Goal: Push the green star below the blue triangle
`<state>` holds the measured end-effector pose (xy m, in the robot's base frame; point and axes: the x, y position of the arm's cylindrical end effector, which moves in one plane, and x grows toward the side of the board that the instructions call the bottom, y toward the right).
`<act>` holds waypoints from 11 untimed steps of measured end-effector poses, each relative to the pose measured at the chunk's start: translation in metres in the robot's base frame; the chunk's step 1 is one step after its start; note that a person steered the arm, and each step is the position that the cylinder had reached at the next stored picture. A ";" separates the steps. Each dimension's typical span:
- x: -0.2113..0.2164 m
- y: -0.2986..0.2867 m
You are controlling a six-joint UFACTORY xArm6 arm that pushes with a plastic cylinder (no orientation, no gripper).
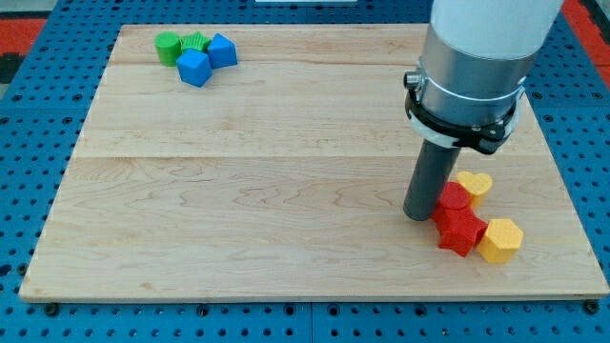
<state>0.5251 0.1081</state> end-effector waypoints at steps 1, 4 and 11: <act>-0.023 -0.117; -0.217 -0.356; -0.120 -0.125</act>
